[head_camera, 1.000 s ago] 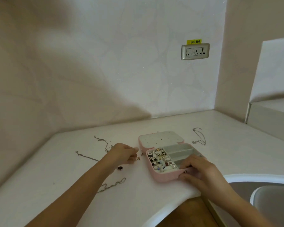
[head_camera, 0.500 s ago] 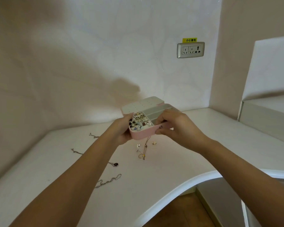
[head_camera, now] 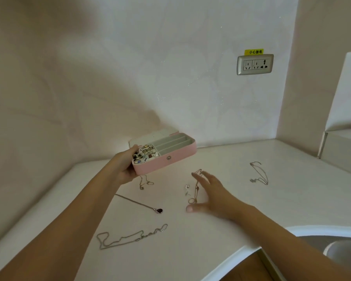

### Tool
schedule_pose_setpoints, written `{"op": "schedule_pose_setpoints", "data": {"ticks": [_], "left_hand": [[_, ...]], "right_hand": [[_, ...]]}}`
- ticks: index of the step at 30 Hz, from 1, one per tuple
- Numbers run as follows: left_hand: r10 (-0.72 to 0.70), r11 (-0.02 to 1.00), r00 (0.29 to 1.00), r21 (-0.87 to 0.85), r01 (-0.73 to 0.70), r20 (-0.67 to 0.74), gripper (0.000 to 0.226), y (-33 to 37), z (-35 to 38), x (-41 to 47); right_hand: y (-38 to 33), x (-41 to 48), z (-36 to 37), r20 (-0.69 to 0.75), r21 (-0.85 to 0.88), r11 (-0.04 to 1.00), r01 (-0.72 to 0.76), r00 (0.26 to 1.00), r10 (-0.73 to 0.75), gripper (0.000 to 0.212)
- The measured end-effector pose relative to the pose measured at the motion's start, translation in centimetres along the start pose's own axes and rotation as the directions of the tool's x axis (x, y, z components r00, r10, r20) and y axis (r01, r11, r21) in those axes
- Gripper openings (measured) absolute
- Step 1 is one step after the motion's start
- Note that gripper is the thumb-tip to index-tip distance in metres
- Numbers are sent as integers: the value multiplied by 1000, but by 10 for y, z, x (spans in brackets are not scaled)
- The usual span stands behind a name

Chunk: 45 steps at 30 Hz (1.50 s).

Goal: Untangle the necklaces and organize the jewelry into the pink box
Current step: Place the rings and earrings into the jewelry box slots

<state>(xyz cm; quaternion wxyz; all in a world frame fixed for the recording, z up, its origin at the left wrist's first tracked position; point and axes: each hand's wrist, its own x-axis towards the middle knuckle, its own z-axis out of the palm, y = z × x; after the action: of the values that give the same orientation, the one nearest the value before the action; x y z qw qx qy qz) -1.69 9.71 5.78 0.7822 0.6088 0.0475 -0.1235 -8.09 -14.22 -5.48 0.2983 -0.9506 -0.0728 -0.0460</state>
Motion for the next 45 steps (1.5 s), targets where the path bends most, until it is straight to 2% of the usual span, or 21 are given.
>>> {"op": "schedule_pose_setpoints", "data": {"ticks": [2,7,10,19,25,28,30,32,35,38,40,43,45], "left_hand": [[-2,1000,1000,7,2,1,23,-1,-5,3],[5,1000,1000,18,-5,-11,24,-4,-13,9],[9,999,1000,46,-8,-12,23,-9,-11,8],[6,971,999,238,-17,49,28,-40,12,-15],[12,986,1000,164,-14,9,23,-40,5,-27],[25,990,1000,139,-23,-17,24,-34,-4,-29],[33,991,999,131,-29,-30,24,-30,-9,-30],[39,991,998,128,-33,-46,24,-28,-13,-32],[42,983,997,180,-30,-62,25,-27,-18,-35],[29,971,998,238,-13,-61,28,-30,-20,-38],[20,958,999,287,-9,-38,29,-34,-19,-42],[20,934,1000,357,-23,13,27,-41,-15,-49],[23,919,999,392,-36,37,27,-48,-11,-56]], "right_hand": [[-5,14,9,56,-84,996,14,998,-9,111],[-12,34,17,118,-284,953,101,991,-70,60],[-2,31,12,95,-298,942,152,987,-129,45],[51,-10,-27,28,-178,979,98,995,-94,36],[57,-16,-34,14,-207,977,55,999,-53,40],[41,-8,-26,9,-308,943,129,991,-132,51],[22,-1,-17,59,-259,931,256,967,-249,57],[2,5,-8,92,-215,924,315,949,-302,60],[-12,11,-2,116,-314,891,328,944,-307,50],[-4,9,-2,119,-467,830,305,952,-283,28],[8,2,-4,89,-518,808,279,958,-274,33],[16,-16,-13,-2,-416,871,262,957,-289,38],[18,-29,-19,-12,-369,895,250,962,-273,38]]}}
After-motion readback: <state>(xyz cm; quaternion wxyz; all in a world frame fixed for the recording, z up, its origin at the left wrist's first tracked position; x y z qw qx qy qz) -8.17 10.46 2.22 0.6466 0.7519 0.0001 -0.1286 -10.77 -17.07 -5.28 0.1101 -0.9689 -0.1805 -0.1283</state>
